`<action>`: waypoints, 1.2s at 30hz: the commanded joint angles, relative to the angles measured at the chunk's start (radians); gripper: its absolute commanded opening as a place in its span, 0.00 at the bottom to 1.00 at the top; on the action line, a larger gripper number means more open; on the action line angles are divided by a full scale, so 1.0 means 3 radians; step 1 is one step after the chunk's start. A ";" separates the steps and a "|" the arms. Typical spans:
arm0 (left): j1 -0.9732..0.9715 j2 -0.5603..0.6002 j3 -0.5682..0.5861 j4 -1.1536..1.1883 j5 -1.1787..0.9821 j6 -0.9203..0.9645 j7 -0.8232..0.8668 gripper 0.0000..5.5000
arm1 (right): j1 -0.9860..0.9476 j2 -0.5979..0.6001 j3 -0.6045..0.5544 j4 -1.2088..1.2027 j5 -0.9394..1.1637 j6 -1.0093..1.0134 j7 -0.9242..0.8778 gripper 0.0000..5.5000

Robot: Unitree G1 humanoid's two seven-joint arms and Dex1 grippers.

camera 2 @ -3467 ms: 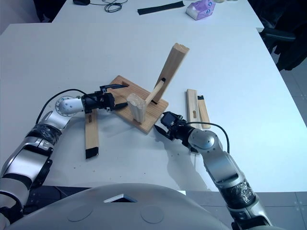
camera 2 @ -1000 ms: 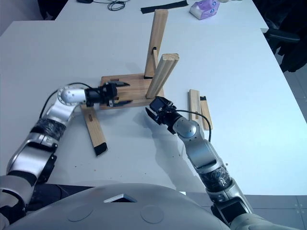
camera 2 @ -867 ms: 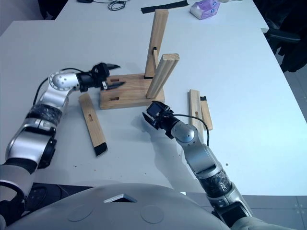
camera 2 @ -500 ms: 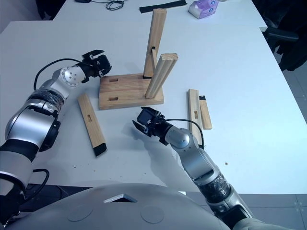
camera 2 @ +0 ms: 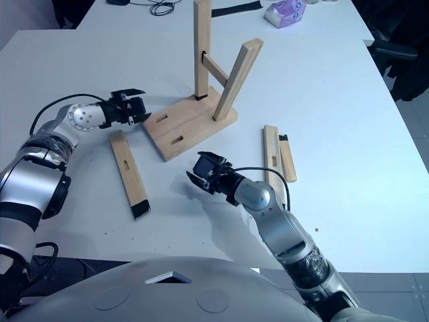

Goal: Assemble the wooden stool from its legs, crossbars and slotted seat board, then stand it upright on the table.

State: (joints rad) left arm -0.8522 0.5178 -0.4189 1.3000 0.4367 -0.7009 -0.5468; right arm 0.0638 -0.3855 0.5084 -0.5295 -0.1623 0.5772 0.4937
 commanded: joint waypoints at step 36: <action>0.0795 -0.0312 0.0214 -0.0653 -0.0523 0.0018 -0.0393 0.60 | -0.0669 0.0234 -0.0699 0.1321 -0.0543 -0.0272 -0.1010 0.55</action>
State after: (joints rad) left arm -0.6685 0.4262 -0.3362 1.1005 0.2396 -0.7283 -0.6605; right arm -0.1524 -0.3023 0.2767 -0.1415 -0.3029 0.4906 0.1733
